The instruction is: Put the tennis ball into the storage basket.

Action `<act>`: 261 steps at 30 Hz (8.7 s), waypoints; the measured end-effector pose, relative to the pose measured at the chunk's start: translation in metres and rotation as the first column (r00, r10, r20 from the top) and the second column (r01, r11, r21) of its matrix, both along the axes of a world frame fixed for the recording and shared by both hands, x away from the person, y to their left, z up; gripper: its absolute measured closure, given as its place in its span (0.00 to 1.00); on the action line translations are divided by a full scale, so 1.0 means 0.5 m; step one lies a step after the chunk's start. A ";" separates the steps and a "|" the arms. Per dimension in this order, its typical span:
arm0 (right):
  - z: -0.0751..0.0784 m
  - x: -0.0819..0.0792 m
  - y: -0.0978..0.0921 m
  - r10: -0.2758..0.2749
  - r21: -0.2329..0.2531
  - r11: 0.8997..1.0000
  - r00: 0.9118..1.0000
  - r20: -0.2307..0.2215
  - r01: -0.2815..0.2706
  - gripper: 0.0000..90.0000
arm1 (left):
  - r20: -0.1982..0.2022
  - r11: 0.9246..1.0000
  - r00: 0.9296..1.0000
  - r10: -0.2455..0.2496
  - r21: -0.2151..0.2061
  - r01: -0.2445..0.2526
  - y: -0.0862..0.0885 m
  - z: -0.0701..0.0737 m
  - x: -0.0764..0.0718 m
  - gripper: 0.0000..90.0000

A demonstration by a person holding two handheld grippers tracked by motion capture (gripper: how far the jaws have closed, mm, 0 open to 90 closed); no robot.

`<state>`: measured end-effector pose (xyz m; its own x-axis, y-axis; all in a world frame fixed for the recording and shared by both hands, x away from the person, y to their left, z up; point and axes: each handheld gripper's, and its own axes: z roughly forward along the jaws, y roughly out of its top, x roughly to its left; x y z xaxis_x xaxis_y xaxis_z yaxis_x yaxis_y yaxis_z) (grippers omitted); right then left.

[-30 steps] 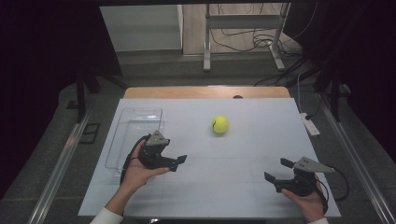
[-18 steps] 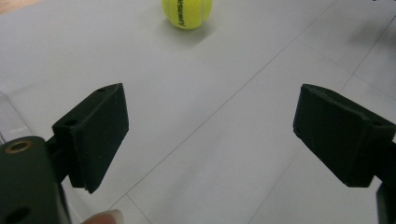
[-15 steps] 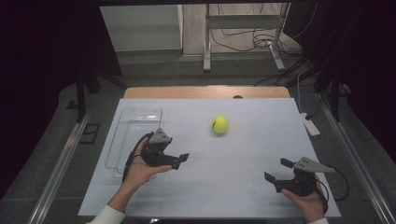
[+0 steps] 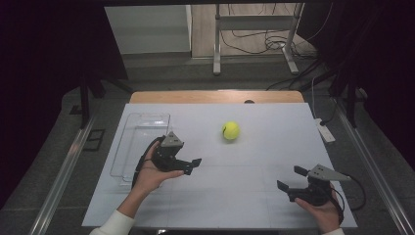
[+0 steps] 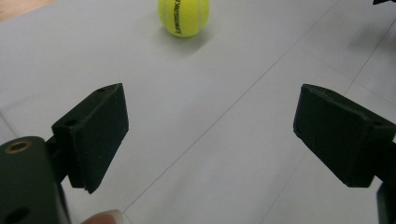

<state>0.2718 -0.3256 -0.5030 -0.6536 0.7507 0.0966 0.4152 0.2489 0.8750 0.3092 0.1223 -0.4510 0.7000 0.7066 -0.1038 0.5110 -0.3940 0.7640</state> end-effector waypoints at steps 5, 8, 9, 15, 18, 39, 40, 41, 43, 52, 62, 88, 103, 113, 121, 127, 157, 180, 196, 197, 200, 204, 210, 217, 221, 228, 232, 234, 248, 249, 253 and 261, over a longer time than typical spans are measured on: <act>-0.001 0.000 0.000 0.003 0.000 1.000 1.000 0.000 -0.003 0.10 | 0.002 1.000 1.000 -0.011 0.007 0.011 -0.014 0.005 0.011 0.13; -0.001 0.000 -0.001 0.002 0.000 1.000 1.000 0.001 -0.002 0.10 | 0.002 1.000 1.000 -0.014 0.011 0.014 -0.020 0.008 0.016 0.13; -0.001 0.000 -0.001 0.002 0.000 1.000 1.000 0.001 -0.002 0.10 | 0.001 1.000 1.000 -0.015 0.011 0.015 -0.022 0.009 0.017 0.13; -0.002 0.000 0.000 0.001 -0.003 1.000 1.000 -0.001 -0.001 0.10 | 0.002 1.000 1.000 -0.021 0.016 0.021 -0.030 0.011 0.024 0.13; -0.002 0.000 0.000 0.000 -0.003 1.000 1.000 -0.002 0.000 0.10 | 0.001 1.000 1.000 -0.022 0.019 0.022 -0.032 0.012 0.028 0.13; -0.003 0.000 -0.002 -0.004 -0.005 1.000 1.000 -0.006 0.004 0.10 | -0.013 0.999 0.999 -0.029 0.034 0.029 -0.056 0.009 0.058 0.12; -0.003 0.000 -0.002 -0.004 -0.005 1.000 1.000 -0.006 0.004 0.10 | -0.015 0.999 0.999 -0.029 0.033 0.029 -0.056 0.009 0.059 0.12; -0.003 0.000 -0.002 -0.004 -0.005 1.000 1.000 -0.006 0.004 0.10 | -0.015 0.999 0.999 -0.029 0.033 0.029 -0.056 0.009 0.059 0.12; -0.004 0.000 -0.002 -0.003 -0.005 1.000 1.000 -0.006 0.003 0.10 | -0.013 0.999 0.999 -0.030 0.036 0.031 -0.057 0.010 0.061 0.12; -0.004 0.000 -0.002 -0.004 -0.007 1.000 1.000 -0.007 0.004 0.10 | -0.014 0.999 0.999 -0.032 0.041 0.032 -0.066 0.012 0.068 0.12; -0.004 0.000 -0.002 -0.004 -0.009 1.000 1.000 -0.008 0.004 0.10 | -0.019 0.998 0.999 -0.031 0.053 0.032 -0.076 0.014 0.084 0.12; -0.008 0.000 0.000 -0.003 -0.015 1.000 1.000 -0.014 0.003 0.10 | -0.044 0.996 0.999 -0.020 0.084 0.024 -0.103 0.016 0.131 0.12; -0.008 0.001 -0.002 -0.001 -0.013 1.000 1.000 -0.014 0.001 0.10 | -0.043 0.995 0.999 -0.016 0.100 0.020 -0.111 0.025 0.154 0.12; -0.008 0.001 -0.002 -0.001 -0.014 1.000 1.000 -0.015 0.001 0.10 | -0.053 0.993 0.999 -0.013 0.118 0.019 -0.119 0.026 0.176 0.12; -0.009 0.001 -0.003 -0.002 -0.013 1.000 1.000 -0.015 0.002 0.10 | -0.060 0.993 0.998 -0.010 0.120 0.018 -0.126 0.024 0.188 0.12; -0.009 0.001 -0.003 -0.003 -0.012 1.000 1.000 -0.015 0.003 0.10 | -0.063 0.992 0.998 -0.012 0.124 0.020 -0.133 0.022 0.199 0.11; -0.009 0.001 -0.005 -0.005 -0.014 1.000 1.000 -0.013 0.005 0.10 | -0.054 0.993 0.999 0.003 0.119 0.004 -0.171 0.025 0.255 0.12; -0.010 0.002 -0.006 -0.004 -0.009 1.000 1.000 -0.016 0.003 0.10 | -0.063 0.993 0.998 -0.006 0.120 0.013 -0.208 0.029 0.280 0.12; -0.011 0.003 -0.008 -0.004 -0.006 1.000 1.000 -0.016 0.004 0.10 | -0.080 0.992 0.997 -0.015 0.126 0.025 -0.245 0.022 0.300 0.12; -0.011 0.003 -0.009 -0.005 -0.006 1.000 1.000 -0.016 0.004 0.10 | -0.080 0.992 0.997 -0.015 0.126 0.025 -0.245 0.022 0.300 0.12; -0.011 0.003 -0.009 -0.004 -0.005 1.000 1.000 -0.017 0.004 0.10 | -0.085 0.991 0.996 -0.016 0.129 0.027 -0.247 0.017 0.303 0.12; -0.011 0.003 -0.009 -0.004 -0.005 1.000 1.000 -0.019 0.004 0.10 | -0.098 0.992 0.995 -0.014 0.125 0.026 -0.247 0.012 0.307 0.11; -0.012 0.003 -0.009 -0.006 -0.006 1.000 1.000 -0.021 0.006 0.10 | -0.113 0.992 0.993 -0.015 0.125 0.029 -0.246 0.002 0.315 0.10; -0.014 0.004 -0.010 -0.008 -0.008 1.000 1.000 -0.022 0.008 0.10 | -0.133 0.991 0.991 -0.011 0.129 0.029 -0.248 -0.014 0.324 0.10; -0.014 0.004 -0.010 -0.007 -0.010 1.000 1.000 -0.022 0.007 0.10 | -0.146 0.991 0.989 -0.021 0.124 0.039 -0.251 -0.023 0.329 0.09; -0.014 0.004 -0.010 -0.008 -0.011 1.000 1.000 -0.022 0.008 0.10 | -0.167 0.992 0.986 -0.017 0.124 0.038 -0.256 -0.038 0.336 0.08; -0.015 0.004 -0.010 -0.009 -0.011 1.000 1.000 -0.023 0.008 0.10 | -0.175 0.991 0.984 -0.018 0.125 0.041 -0.259 -0.044 0.338 0.08; -0.015 0.004 -0.010 -0.009 -0.011 1.000 1.000 -0.022 0.008 0.10 | -0.179 0.991 0.984 -0.019 0.127 0.043 -0.260 -0.048 0.339 0.08; -0.016 0.005 -0.013 -0.010 -0.013 1.000 1.000 -0.026 0.010 0.10 | -0.215 0.990 0.976 -0.013 0.137 0.043 -0.273 -0.077 0.349 0.13; -0.016 0.005 -0.013 -0.011 -0.012 1.000 1.000 -0.026 0.011 0.10 | -0.214 0.989 0.977 -0.012 0.139 0.043 -0.273 -0.078 0.350 0.13; -0.017 0.006 -0.014 -0.011 -0.013 1.000 1.000 -0.028 0.010 0.10 | -0.212 0.989 0.977 -0.001 0.146 0.033 -0.274 -0.081 0.350 0.22; -0.017 0.005 -0.013 -0.012 -0.013 1.000 1.000 -0.026 0.011 0.10 | -0.192 0.984 0.981 -0.001 0.177 0.036 -0.278 -0.079 0.345 0.30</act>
